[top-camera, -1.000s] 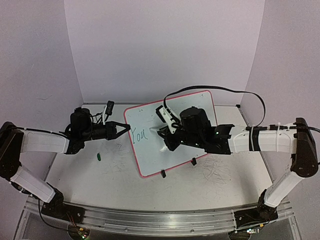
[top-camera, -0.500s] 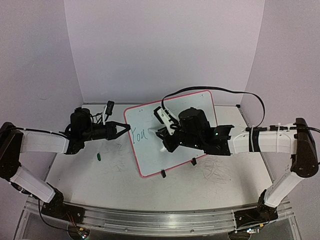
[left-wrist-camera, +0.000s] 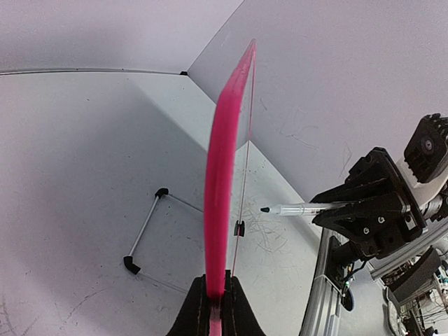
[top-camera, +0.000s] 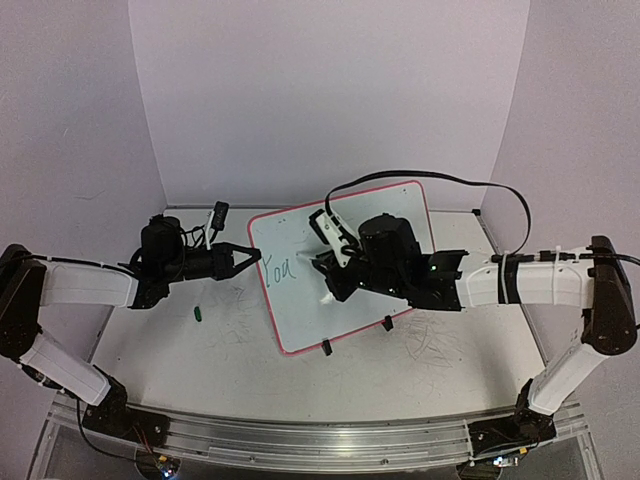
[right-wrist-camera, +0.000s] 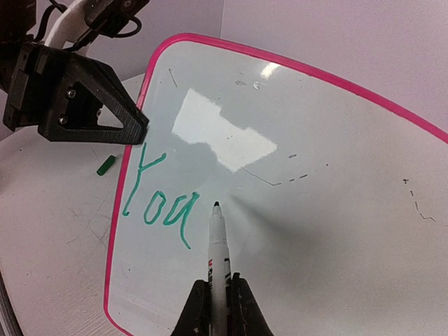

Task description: Write a sentence on the whiteboard

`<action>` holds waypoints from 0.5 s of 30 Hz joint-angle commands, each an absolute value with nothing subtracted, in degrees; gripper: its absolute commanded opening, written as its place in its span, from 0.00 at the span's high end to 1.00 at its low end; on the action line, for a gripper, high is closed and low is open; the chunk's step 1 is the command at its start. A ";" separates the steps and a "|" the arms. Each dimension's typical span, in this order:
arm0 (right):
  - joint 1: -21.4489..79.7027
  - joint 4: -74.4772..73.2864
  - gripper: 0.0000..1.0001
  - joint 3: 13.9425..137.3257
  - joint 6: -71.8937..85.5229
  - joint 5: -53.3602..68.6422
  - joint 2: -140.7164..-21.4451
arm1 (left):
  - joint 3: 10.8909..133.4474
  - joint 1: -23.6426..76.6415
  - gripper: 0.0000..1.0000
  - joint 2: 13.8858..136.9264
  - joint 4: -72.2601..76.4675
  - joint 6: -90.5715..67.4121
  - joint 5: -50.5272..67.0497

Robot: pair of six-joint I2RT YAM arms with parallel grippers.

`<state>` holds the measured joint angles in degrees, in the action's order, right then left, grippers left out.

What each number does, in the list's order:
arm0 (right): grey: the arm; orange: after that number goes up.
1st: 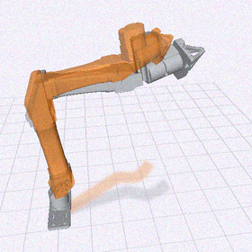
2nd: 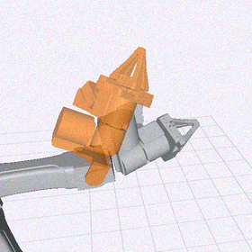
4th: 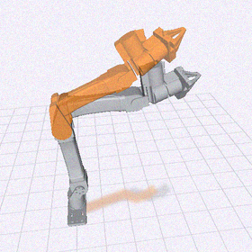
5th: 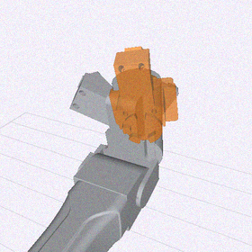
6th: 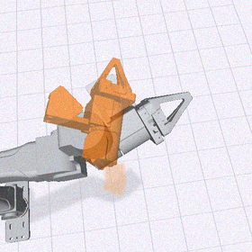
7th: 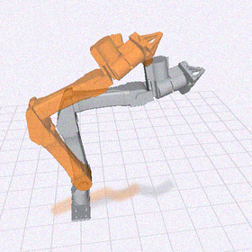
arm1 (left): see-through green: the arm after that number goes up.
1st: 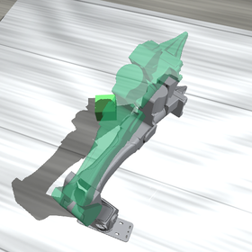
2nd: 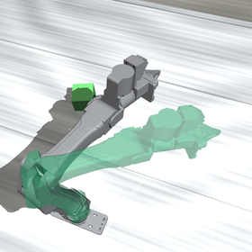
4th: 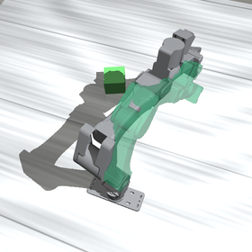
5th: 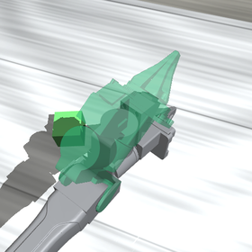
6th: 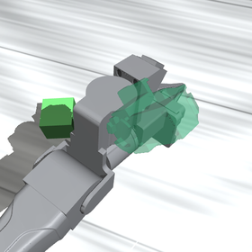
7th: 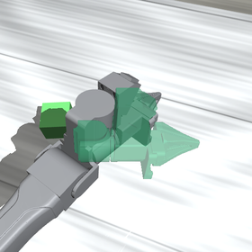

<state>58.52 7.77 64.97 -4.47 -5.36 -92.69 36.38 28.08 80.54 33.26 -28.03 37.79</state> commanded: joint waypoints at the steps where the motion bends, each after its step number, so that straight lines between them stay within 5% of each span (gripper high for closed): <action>1: 58.47 10.19 1.00 67.42 -3.95 -4.69 -93.96 | 37.99 28.39 1.00 79.25 31.45 -26.13 37.21; 15: 58.52 10.61 1.00 69.24 -3.87 -4.57 -95.63 | 37.80 28.48 1.00 78.82 31.44 -25.89 37.06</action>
<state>58.52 8.20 66.26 -4.37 -4.89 -94.56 36.38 28.23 80.20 32.86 -27.88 37.39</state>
